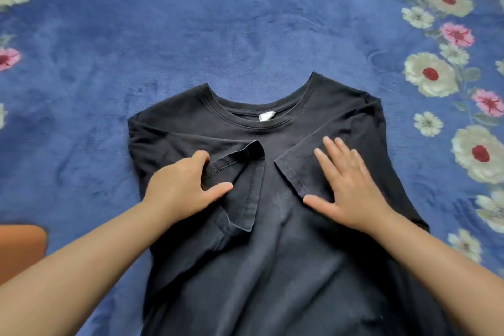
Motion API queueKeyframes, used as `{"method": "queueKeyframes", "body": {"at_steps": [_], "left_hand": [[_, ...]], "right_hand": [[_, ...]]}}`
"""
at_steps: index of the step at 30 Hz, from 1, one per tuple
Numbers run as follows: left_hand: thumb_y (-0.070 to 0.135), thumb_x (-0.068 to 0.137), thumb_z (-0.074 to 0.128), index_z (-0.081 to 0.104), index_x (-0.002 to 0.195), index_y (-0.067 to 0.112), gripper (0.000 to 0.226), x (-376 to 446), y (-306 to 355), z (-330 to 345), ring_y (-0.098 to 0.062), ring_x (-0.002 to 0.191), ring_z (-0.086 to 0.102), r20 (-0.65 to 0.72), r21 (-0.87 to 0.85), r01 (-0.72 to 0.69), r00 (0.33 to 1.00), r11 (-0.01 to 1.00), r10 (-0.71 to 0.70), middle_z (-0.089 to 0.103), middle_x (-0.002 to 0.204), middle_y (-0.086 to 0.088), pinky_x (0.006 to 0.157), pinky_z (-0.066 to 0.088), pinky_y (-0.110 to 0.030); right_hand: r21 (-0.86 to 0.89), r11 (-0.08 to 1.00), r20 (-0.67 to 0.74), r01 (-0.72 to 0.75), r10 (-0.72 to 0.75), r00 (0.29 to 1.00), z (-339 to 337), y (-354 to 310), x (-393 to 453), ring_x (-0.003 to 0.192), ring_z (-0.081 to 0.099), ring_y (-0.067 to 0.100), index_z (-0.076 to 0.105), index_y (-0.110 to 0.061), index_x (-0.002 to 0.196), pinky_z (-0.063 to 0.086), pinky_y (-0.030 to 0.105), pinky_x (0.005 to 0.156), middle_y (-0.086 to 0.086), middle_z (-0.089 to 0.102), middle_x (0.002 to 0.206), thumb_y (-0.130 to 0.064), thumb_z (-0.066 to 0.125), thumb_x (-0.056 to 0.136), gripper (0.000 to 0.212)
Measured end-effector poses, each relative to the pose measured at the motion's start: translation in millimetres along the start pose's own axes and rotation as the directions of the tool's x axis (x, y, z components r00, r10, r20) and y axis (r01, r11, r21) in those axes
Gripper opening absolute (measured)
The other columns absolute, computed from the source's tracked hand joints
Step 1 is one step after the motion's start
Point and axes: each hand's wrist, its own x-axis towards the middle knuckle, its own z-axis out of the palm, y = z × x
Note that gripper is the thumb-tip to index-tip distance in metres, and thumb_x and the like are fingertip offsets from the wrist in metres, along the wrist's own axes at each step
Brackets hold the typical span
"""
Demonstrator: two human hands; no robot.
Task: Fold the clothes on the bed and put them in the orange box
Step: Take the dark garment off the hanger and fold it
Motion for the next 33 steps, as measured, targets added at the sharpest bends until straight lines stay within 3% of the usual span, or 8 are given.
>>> {"method": "queueKeyframes", "body": {"at_steps": [6, 11, 14, 16, 22, 25, 28, 33], "left_hand": [[0.007, 0.079, 0.060, 0.046, 0.110, 0.019, 0.036, -17.0, 19.0, -1.3, -0.013, 0.064, 0.050, 0.100, -0.537, 0.148, 0.989, 0.831, -0.111, 0.057, 0.072, -0.003, 0.058, 0.036, -0.015], [0.014, 0.081, 0.051, 0.048, 0.103, 0.022, 0.023, -36.9, 63.9, -2.9, -0.010, 0.060, 0.046, 0.072, -0.726, 0.138, 0.989, 0.674, -0.125, 0.058, 0.075, -0.002, 0.060, 0.038, -0.019], [0.045, 0.087, 0.031, 0.033, 0.134, 0.032, 0.048, -41.7, 76.4, 5.5, -0.016, 0.087, 0.054, 0.065, -0.261, -0.148, 0.983, 0.954, 0.171, 0.052, 0.100, 0.002, 0.075, 0.042, -0.030], [0.058, 0.079, 0.005, 0.030, 0.138, 0.038, 0.067, -34.7, 77.9, 6.7, -0.020, 0.100, 0.053, 0.134, 0.107, -0.298, 0.950, 0.949, 0.283, 0.045, 0.107, 0.002, 0.076, 0.042, -0.029], [0.037, 0.094, 0.040, 0.041, 0.121, 0.017, 0.034, 1.6, 88.8, 4.3, -0.028, 0.108, 0.055, 0.193, 0.299, -0.189, 0.972, 0.935, 0.135, 0.054, 0.117, -0.006, 0.070, 0.037, -0.029], [0.026, 0.092, 0.045, 0.037, 0.107, 0.013, 0.022, 8.7, 102.7, 10.4, -0.028, 0.099, 0.056, 0.149, 0.179, -0.033, 0.989, 0.983, 0.006, 0.059, 0.109, -0.006, 0.066, 0.035, -0.029], [0.011, 0.088, 0.045, 0.027, 0.095, 0.011, 0.019, 10.7, 106.8, 15.0, -0.032, 0.097, 0.054, 0.083, -0.035, 0.137, 0.988, 0.990, -0.134, 0.058, 0.107, -0.012, 0.066, 0.035, -0.032], [0.011, 0.087, 0.047, 0.034, 0.097, 0.011, 0.016, 18.3, 100.6, 5.6, -0.030, 0.085, 0.046, -0.097, -0.582, 0.249, 0.924, 0.774, -0.371, 0.052, 0.092, -0.011, 0.071, 0.032, -0.031]], "right_hand": [[-0.110, 0.991, -0.165, -0.076, 0.057, 0.985, -15.0, -15.6, -36.9, 0.073, 0.045, 0.030, 0.037, -0.013, 0.081, 0.026, 0.037, 0.063, 0.012, 0.047, 0.077, -0.041, 0.046, 0.073, 0.031], [-0.141, 0.982, -0.102, -0.123, 0.109, 0.989, -12.8, -20.3, -58.1, 0.044, 0.047, 0.024, 0.043, -0.014, 0.085, 0.030, 0.028, 0.044, 0.005, 0.047, 0.056, -0.029, 0.044, 0.074, 0.018], [-0.114, 0.987, -0.069, -0.111, 0.103, 0.992, -15.7, -17.8, -52.7, 0.043, 0.043, 0.024, 0.057, -0.014, 0.074, 0.024, 0.024, 0.041, 0.006, 0.046, 0.058, -0.015, 0.053, 0.065, 0.010], [-0.122, 0.987, -0.030, -0.106, 0.103, 0.994, -19.3, -16.5, -50.4, 0.041, 0.042, 0.024, 0.056, -0.011, 0.055, 0.018, 0.022, 0.041, 0.007, 0.047, 0.058, -0.015, 0.059, 0.061, 0.008], [-0.151, 0.960, 0.166, -0.234, 0.258, 0.952, -23.5, -5.5, -56.0, 0.029, 0.046, 0.022, 0.050, -0.010, 0.050, 0.013, 0.021, 0.036, 0.005, 0.047, 0.045, -0.026, 0.091, 0.045, 0.044], [-0.197, 0.939, 0.220, -0.282, 0.323, 0.920, -27.8, -9.8, -44.2, 0.025, 0.044, 0.020, 0.049, -0.012, 0.042, 0.002, 0.014, 0.040, 0.002, 0.046, 0.038, -0.026, 0.093, 0.024, 0.050], [-0.229, 0.942, 0.247, -0.244, 0.298, 0.922, -34.5, -16.0, -32.9, 0.036, 0.050, 0.023, 0.055, -0.014, 0.048, 0.000, 0.015, 0.043, 0.004, 0.056, 0.047, -0.020, 0.084, 0.046, 0.030], [0.171, 0.934, -0.107, -0.314, 0.335, 0.936, -41.1, -30.5, -54.0, 0.040, 0.022, 0.019, 0.024, -0.018, 0.051, 0.002, 0.021, 0.042, 0.002, 0.038, 0.039, -0.022, 0.042, 0.068, 0.024]]}}
